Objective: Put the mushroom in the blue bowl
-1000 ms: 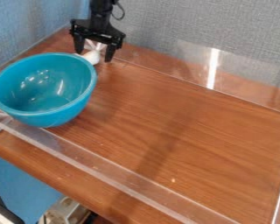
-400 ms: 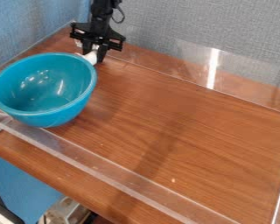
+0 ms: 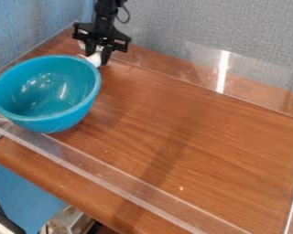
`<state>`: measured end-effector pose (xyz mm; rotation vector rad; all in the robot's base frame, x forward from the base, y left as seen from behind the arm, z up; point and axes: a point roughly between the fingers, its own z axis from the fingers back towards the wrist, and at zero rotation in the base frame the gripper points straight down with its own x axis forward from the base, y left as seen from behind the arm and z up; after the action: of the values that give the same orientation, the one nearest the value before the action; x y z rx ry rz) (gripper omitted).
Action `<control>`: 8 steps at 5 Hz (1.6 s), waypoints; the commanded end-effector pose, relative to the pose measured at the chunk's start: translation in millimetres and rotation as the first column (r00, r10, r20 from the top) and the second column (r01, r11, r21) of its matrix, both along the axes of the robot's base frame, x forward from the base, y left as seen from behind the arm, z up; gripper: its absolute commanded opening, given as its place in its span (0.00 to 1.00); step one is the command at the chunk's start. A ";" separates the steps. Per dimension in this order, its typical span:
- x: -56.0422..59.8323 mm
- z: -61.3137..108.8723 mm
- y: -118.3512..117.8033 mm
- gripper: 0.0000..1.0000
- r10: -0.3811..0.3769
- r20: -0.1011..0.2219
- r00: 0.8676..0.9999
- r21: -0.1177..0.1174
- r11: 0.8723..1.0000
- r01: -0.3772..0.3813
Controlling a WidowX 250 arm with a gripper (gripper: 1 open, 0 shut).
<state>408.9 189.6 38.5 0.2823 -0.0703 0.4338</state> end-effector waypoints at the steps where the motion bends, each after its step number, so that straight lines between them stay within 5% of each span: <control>1: 9.3 39.2 4.4 0.00 0.005 0.084 0.996 0.033 0.999 -0.007; 8: 6.1 76.6 -2.7 0.00 0.074 0.094 0.993 0.015 0.997 -0.076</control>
<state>404.9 186.1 57.7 0.2702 -0.0126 0.5100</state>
